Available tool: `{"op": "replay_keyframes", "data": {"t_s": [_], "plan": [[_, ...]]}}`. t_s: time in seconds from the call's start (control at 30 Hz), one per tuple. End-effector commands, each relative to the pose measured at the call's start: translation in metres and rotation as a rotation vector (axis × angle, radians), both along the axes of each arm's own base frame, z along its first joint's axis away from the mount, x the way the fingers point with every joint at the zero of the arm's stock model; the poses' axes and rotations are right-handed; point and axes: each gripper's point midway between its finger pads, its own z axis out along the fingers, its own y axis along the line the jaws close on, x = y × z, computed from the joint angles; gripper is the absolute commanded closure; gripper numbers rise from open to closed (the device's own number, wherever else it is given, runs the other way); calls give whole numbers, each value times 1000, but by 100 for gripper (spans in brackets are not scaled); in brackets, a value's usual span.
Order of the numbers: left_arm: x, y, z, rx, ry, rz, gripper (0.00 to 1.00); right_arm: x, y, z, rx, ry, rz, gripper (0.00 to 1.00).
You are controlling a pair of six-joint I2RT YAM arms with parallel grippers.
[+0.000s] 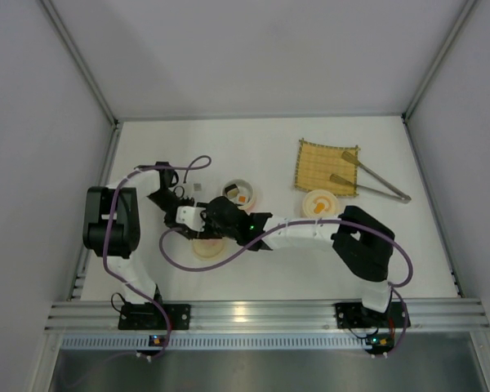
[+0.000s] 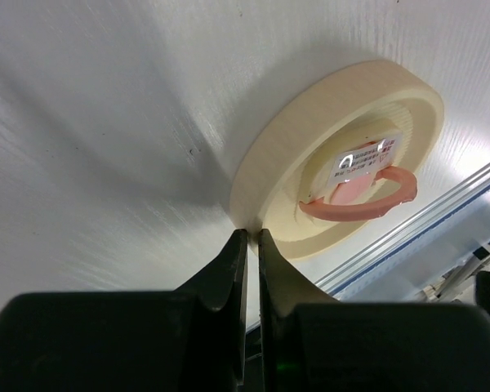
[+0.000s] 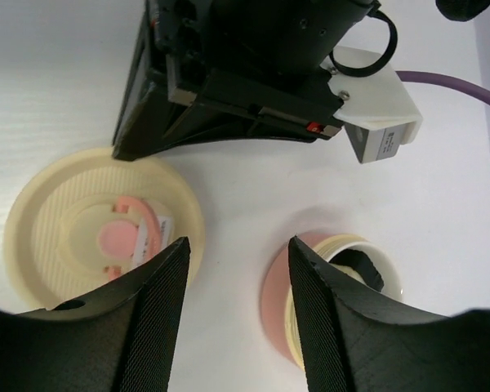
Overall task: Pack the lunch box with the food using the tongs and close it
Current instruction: Adjust the box lid at the center of the board, then close the box lid on the packing box.
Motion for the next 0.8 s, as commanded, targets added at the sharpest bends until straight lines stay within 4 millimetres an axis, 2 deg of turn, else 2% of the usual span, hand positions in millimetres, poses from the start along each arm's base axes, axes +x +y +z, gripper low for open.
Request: {"op": "replay_keyframes", "data": {"t_s": [0.0,0.03,0.1,0.13,0.17,0.2,0.23,0.27,0.3,0.33,0.37,0.4,0.43,0.47,0.53,0.57,0.63,0.67,0.7,0.73,0.77], "plan": [[11,3,11,-21,-102,-57,100,-17,-11,51,59,99,38,48],[15,-2,22,-79,-121,-41,99,-28,-23,48,18,145,59,46],[20,-6,44,-150,-168,-44,82,-37,-36,48,-16,184,74,41],[23,-2,51,-184,-185,-13,76,-44,-41,52,-25,210,98,39],[26,-6,61,-236,-212,-5,69,-53,-55,61,-39,232,110,37],[29,-5,71,-250,-252,-3,57,-58,-63,64,-34,265,129,26],[30,-6,76,-263,-274,-8,51,-63,-73,75,-16,276,141,22],[31,-9,88,-288,-311,-12,46,-62,-88,73,-35,309,127,8],[35,-9,96,-292,-350,-23,36,-65,-96,73,-29,344,134,1],[37,-9,103,-296,-377,-29,30,-68,-109,74,-17,372,124,1],[39,-10,115,-295,-429,-43,20,-57,-126,74,-6,394,80,1],[43,-9,125,-296,-482,-74,2,-56,-135,72,9,427,76,1],[43,-10,131,-301,-515,-103,2,-56,-150,70,27,453,51,1],[40,-9,135,-283,-546,-164,2,-43,-168,69,52,485,5,1],[40,-13,141,-263,-598,-268,2,-35,-193,69,86,505,-54,1],[40,-12,141,-249,-646,-353,2,-19,-213,70,117,508,-126,1],[29,-22,134,-234,-657,-495,2,-16,-234,75,169,527,-176,1],[28,-24,131,-225,-692,-585,4,-5,-253,78,209,535,-234,1],[24,-29,125,-206,-692,-653,7,-6,-265,74,234,571,-275,1],[21,-31,120,-206,-692,-694,14,-6,-275,82,273,564,-294,1],[20,-33,116,-212,-707,-756,16,2,-296,82,306,571,-361,1]]}}
